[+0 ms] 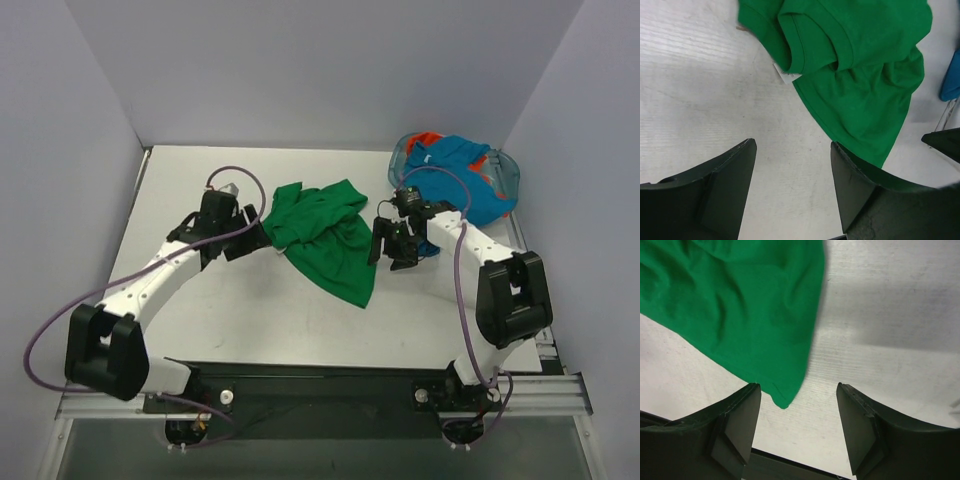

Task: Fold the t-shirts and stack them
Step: Flatten out the tshirt

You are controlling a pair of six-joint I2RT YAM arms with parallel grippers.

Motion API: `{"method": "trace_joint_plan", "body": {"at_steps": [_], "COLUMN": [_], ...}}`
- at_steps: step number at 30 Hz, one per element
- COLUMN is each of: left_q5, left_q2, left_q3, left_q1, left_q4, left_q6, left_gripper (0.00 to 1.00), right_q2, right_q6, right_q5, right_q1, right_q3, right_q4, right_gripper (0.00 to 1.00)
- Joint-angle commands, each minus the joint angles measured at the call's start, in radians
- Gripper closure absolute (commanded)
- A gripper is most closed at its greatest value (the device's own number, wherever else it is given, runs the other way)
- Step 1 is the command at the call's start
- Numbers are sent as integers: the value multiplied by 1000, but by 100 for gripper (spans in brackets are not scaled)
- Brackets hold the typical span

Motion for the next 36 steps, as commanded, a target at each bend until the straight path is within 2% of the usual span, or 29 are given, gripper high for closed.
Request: {"method": "trace_joint_plan", "body": {"at_steps": [1,8,16,27,31,36], "left_q5": [64,133,119,93,44,48], "left_q2": [90,271,429,534,563,555], "left_q3": [59,128,273,359,407,381], "left_q1": [-18,-28,-28,-29,-32,-32], "left_q4": [109,204,159,83,15,36], "left_q6": [1,15,56,73,91,94], "left_gripper": [28,28,28,28,28,28], "right_q2": [19,82,154,228,251,271], "right_q6": [7,23,41,35,23,10], "right_q5": [-50,-90,-111,-111,-115,-118], "right_q1": [3,10,11,14,14,16], "right_q3": [-9,0,34,91,125,140], "right_q4": [-3,-3,-6,-24,-41,-55], "right_gripper": [38,38,38,41,41,42]}}
